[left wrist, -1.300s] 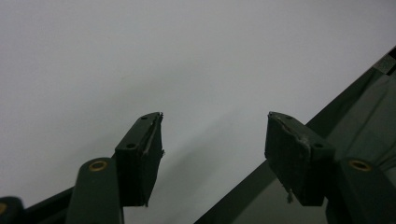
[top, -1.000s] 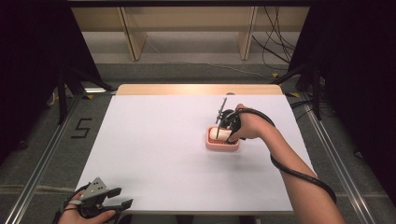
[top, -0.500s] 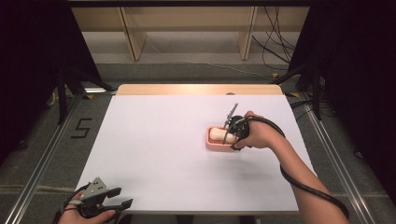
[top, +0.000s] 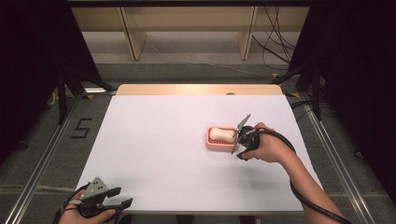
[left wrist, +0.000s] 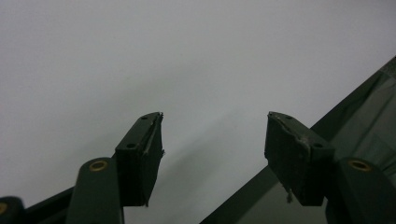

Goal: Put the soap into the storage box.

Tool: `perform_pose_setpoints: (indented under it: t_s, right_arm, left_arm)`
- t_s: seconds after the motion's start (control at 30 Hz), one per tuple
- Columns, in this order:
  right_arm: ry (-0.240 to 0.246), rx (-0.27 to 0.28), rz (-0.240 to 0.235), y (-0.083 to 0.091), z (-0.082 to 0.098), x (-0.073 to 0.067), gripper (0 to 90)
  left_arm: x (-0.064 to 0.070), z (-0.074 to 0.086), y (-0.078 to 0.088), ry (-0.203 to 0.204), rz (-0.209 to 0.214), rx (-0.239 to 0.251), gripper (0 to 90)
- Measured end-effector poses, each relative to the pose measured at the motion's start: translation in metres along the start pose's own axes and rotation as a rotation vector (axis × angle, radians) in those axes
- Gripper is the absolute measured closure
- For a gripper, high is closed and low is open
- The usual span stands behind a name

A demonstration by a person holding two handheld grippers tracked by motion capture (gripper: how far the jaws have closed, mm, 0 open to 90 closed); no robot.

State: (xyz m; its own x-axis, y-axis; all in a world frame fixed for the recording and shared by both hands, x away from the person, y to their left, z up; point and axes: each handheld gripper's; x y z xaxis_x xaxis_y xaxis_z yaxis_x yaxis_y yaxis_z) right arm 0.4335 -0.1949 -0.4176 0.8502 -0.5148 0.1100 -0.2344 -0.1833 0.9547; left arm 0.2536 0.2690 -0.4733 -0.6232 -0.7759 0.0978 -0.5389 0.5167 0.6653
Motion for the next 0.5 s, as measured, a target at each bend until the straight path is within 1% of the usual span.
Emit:
perform_pose_setpoints:
  t_s: [0.03,0.07,0.1,0.13,0.23,0.27,0.3,0.33,0.4,0.43,0.47,0.5]
  right_arm:
    - [0.0,0.0,0.0,0.0,0.0,0.0,47.5]
    - [0.001,0.01,-0.003,-0.001,0.005,-0.002,47.6]
    - [-0.005,0.012,-0.001,-0.001,0.006,-0.003,47.6]
    - [-0.008,0.017,0.001,-0.002,0.008,-0.005,47.6]
    - [-0.018,0.019,0.009,-0.003,0.012,-0.007,47.4]
    - [-0.022,0.03,0.012,-0.003,0.017,-0.01,47.1]
    - [-0.022,0.03,0.012,-0.003,0.017,-0.01,47.1]
    - [-0.022,0.043,0.019,-0.004,0.023,-0.011,46.6]
    - [-0.032,0.047,0.024,-0.005,0.027,-0.013,46.1]
    - [-0.032,0.047,0.024,-0.005,0.027,-0.013,46.1]
    - [-0.035,0.061,0.03,-0.006,0.033,-0.016,45.6]
    - [-0.035,0.061,0.03,-0.006,0.033,-0.016,45.6]
  left_arm:
    - [0.0,0.0,0.0,0.0,0.0,0.0,36.5]
    - [0.0,0.0,0.0,-0.004,0.0,0.0,36.5]
    - [0.0,0.0,0.001,0.006,0.004,-0.002,36.5]
    - [0.003,0.001,0.001,0.037,0.017,0.007,36.5]
    - [0.003,0.001,0.0,0.037,0.013,0.01,36.5]
    - [0.002,0.0,0.001,0.033,0.013,-0.008,36.5]
    - [0.002,0.0,0.001,0.033,0.013,-0.008,36.5]
    - [0.003,0.001,0.001,0.05,0.027,-0.001,36.5]
    - [0.003,0.001,0.001,0.052,0.025,-0.004,36.5]
    - [0.003,0.001,0.001,0.052,0.025,-0.004,36.5]
    - [0.001,0.001,0.0,0.014,0.0,-0.001,36.5]
    - [0.001,0.001,0.0,0.014,0.0,-0.001,36.5]
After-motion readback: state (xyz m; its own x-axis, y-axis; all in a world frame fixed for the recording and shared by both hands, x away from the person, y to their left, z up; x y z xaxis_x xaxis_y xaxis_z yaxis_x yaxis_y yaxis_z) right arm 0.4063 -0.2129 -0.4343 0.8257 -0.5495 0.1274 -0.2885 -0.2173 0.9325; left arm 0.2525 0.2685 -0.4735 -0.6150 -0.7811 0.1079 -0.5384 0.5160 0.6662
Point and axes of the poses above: each handheld gripper's, and its own axes: y roughly backward along the jaws, z roughly out of its underside, x roughly to its right
